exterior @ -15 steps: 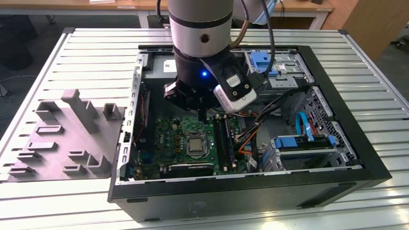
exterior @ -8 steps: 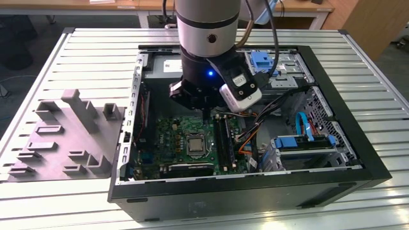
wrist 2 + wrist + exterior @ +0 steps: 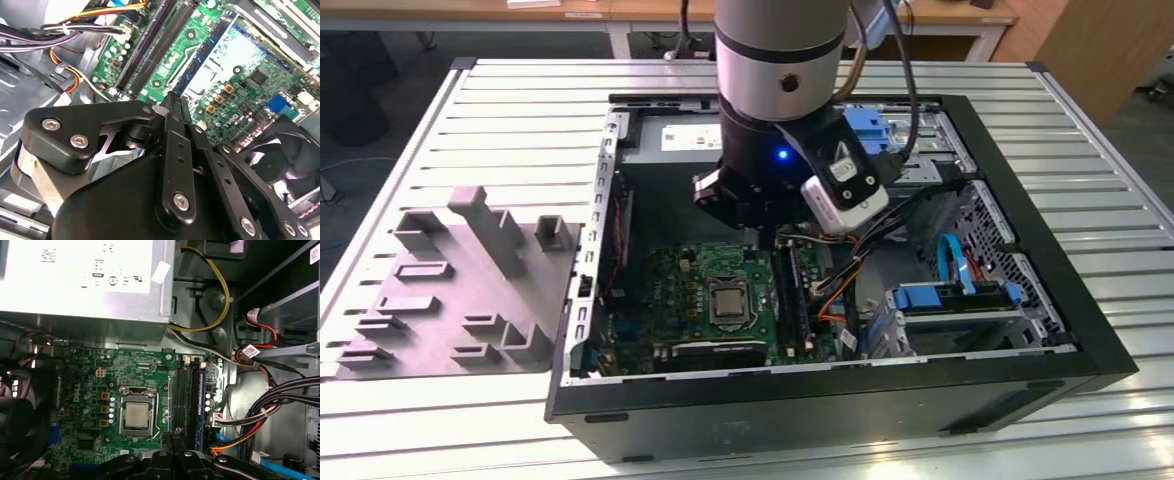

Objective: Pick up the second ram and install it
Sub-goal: 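Insert the second ram into the second slot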

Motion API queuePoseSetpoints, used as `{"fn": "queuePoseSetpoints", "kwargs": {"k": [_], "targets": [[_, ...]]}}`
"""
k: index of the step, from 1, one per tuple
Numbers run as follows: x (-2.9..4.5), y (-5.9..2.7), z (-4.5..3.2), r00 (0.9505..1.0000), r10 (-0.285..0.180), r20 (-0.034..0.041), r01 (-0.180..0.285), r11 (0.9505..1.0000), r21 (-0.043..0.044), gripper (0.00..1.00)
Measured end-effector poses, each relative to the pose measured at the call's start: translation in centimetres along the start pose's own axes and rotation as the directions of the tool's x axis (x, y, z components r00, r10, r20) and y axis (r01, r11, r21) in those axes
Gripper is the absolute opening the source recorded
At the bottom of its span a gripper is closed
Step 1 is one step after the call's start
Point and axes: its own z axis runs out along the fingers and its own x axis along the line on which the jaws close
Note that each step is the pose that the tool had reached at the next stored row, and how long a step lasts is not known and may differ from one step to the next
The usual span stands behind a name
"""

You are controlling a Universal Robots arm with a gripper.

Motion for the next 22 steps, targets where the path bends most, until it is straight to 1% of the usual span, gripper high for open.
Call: {"fn": "queuePoseSetpoints", "kwargs": {"k": [10, 19, 22], "targets": [[-0.89, 0.22, 0.39, 1.0000, 0.001, 0.0001, -0.001, 1.0000, -0.0002, 0.12], [-1.04, 0.23, 1.51, 1.0000, 0.004, 0.0002, -0.004, 1.0000, -0.0001, 0.12], [-1.24, 0.22, 1.88, 1.0000, 0.006, 0.0002, -0.006, 1.0000, 0.0000, 0.12]]}}
